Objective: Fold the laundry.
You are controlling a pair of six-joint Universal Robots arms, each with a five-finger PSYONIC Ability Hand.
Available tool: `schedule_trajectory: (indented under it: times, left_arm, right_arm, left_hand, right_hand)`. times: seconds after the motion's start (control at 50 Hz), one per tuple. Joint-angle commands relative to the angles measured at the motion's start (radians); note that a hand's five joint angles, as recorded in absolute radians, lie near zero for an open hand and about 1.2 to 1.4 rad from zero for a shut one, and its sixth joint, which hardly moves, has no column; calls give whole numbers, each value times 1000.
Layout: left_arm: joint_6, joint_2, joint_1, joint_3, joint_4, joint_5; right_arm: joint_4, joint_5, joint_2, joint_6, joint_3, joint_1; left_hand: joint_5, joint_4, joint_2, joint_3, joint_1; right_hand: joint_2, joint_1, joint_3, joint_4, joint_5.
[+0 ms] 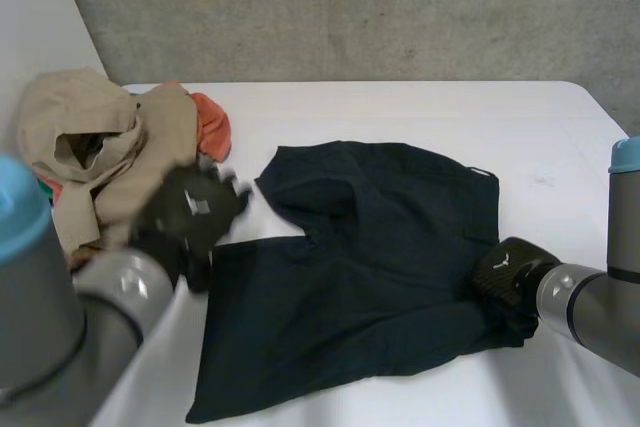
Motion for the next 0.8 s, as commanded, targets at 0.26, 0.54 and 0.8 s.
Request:
schedule_trajectory:
  times: [0.26, 0.54, 0.8]
  left_arm:
    - [-381, -665, 193, 611, 138, 391]
    - [-414, -873, 156, 790, 135, 428]
    - [-397, -890, 124, 840, 148, 393]
  right_arm:
    - [-121, -35, 4, 99, 23, 2]
    - [-158, -35, 4, 108, 40, 2]
    - [-173, -37, 4, 108, 43, 2]
  left_hand:
    - [371, 366, 360, 360, 364]
    - [383, 378, 372, 372, 376]
    - [1146, 1141, 1134, 1135, 1139]
  right_hand:
    - [226, 418, 209, 206, 233]
    - [226, 418, 209, 206, 233]
    - [226, 418, 209, 206, 233]
